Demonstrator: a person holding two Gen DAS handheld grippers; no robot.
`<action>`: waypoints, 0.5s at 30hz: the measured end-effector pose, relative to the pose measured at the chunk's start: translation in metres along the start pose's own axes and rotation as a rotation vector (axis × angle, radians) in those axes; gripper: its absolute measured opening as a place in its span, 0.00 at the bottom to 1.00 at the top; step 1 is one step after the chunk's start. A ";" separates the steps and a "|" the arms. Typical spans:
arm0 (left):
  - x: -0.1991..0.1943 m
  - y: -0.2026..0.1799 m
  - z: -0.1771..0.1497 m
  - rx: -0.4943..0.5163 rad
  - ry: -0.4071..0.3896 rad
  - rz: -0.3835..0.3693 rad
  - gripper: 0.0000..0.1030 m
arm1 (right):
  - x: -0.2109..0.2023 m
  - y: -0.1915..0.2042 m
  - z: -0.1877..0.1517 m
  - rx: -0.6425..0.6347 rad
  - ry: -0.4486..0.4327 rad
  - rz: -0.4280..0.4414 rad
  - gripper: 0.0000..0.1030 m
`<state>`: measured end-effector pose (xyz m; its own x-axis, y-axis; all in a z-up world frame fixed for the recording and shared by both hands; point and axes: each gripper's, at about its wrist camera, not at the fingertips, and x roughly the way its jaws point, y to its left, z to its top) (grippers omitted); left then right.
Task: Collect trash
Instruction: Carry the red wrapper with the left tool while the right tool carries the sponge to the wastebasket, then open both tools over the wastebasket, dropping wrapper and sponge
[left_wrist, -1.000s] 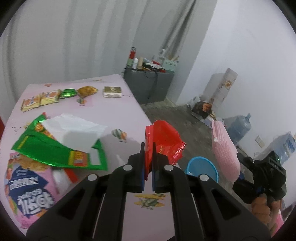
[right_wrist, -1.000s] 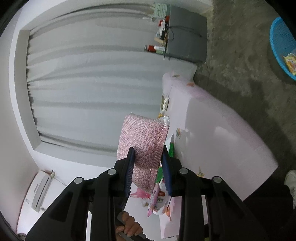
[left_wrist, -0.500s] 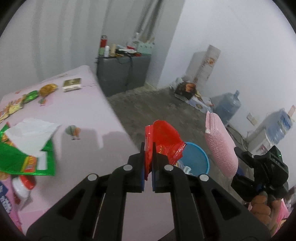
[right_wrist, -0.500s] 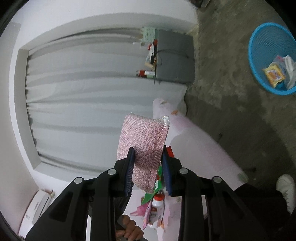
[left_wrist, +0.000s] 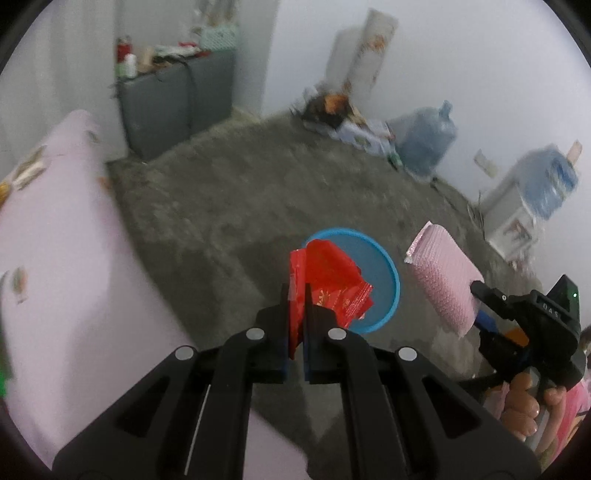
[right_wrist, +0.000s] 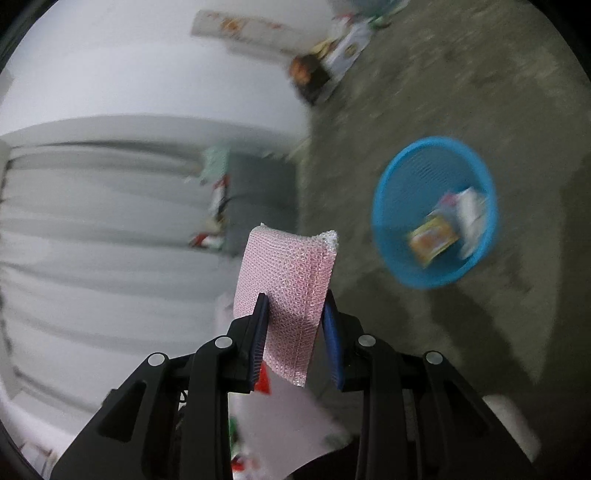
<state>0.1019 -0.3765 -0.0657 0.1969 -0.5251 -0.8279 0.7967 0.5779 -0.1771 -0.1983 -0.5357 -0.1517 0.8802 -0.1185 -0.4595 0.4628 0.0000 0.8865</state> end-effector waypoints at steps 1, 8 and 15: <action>0.011 -0.005 0.004 0.014 0.019 -0.005 0.03 | 0.003 -0.004 0.005 0.005 -0.011 -0.023 0.28; 0.088 -0.041 0.026 0.044 0.123 -0.036 0.04 | 0.041 -0.035 0.037 0.040 -0.035 -0.132 0.28; 0.144 -0.060 0.039 0.002 0.155 0.015 0.57 | 0.085 -0.088 0.066 0.149 -0.054 -0.274 0.54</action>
<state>0.1047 -0.5117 -0.1538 0.1179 -0.4136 -0.9028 0.7956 0.5834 -0.1634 -0.1709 -0.6110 -0.2658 0.7162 -0.1463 -0.6824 0.6581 -0.1839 0.7301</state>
